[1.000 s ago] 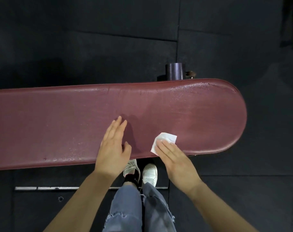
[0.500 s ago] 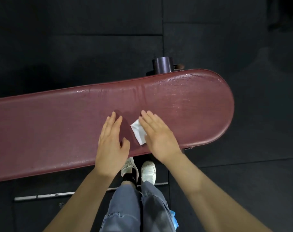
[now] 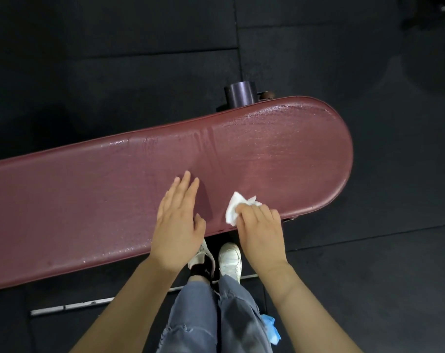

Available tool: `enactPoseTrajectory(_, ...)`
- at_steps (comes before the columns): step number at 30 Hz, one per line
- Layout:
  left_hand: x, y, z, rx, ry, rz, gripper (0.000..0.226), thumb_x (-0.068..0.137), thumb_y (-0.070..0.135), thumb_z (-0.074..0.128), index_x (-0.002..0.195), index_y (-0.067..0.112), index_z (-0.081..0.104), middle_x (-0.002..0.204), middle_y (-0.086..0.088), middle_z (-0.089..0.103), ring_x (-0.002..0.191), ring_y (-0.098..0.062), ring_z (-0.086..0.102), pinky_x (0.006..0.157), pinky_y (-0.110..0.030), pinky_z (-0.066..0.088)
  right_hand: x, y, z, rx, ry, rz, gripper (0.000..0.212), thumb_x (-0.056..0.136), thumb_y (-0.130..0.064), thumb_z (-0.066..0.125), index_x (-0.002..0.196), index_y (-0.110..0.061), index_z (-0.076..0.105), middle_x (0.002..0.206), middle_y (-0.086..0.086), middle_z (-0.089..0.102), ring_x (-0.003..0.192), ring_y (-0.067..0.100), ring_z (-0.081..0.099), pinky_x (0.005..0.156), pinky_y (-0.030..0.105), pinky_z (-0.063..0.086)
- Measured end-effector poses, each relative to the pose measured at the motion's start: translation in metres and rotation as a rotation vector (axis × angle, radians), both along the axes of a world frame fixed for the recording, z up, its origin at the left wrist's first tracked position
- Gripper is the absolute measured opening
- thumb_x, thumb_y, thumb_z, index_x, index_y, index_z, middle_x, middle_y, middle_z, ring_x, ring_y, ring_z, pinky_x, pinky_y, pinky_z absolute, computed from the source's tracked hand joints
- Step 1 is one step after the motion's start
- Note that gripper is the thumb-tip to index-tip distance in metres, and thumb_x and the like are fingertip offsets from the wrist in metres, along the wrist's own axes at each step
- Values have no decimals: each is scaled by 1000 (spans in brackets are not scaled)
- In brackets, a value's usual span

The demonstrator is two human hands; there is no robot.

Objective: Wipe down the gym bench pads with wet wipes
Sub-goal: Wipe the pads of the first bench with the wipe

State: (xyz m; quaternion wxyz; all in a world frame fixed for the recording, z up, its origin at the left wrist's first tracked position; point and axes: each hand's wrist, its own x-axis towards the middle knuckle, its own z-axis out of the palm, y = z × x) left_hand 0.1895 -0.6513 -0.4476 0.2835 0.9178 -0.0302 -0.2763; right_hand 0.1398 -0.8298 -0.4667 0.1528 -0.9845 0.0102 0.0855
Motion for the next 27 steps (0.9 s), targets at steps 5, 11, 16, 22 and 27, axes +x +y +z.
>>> enactPoseTrajectory(5, -1, -1, -4, 30, -4, -25, 75, 93, 10, 51, 158, 22, 16, 165, 11, -5, 149, -2, -14, 124, -35, 2, 142, 13, -9, -80, -55, -40, 17, 81, -8, 61, 98, -10, 63, 89, 8, 66, 80, 30, 62, 71, 37, 42)
enactPoseTrajectory(11, 2, 0, 0, 50, 4, -39, 73, 93, 12, 50, 157, 23, 17, 165, 11, -3, 147, 0, -14, 121, -30, 0, 197, 8, -3, -147, 34, -17, 32, 78, -5, 56, 109, -12, 55, 104, 8, 63, 96, 29, 59, 79, 37, 39)
enactPoseTrajectory(16, 9, -9, 6, 56, -26, -96, 72, 93, 13, 50, 157, 21, 19, 166, 5, -1, 150, -6, -10, 124, -36, 2, 43, -26, 14, -2, 147, -192, 17, 75, 3, 56, 86, -10, 55, 87, 14, 62, 73, 36, 56, 67, 41, 40)
enactPoseTrajectory(22, 24, -25, 0, 76, -68, -147, 73, 92, 14, 50, 157, 23, 18, 166, 5, 0, 152, -10, -7, 123, -36, -3, 60, -29, 13, -19, 108, -288, 13, 79, 1, 58, 89, -9, 55, 79, 11, 59, 71, 34, 55, 66, 41, 41)
enactPoseTrajectory(27, 26, -32, -5, 122, -54, -138, 76, 92, 15, 50, 158, 25, 13, 166, 7, -4, 151, -10, -10, 121, -34, -8, 201, -19, 0, -100, 16, -165, 25, 81, -5, 55, 106, -10, 56, 97, 10, 65, 88, 31, 60, 71, 36, 33)
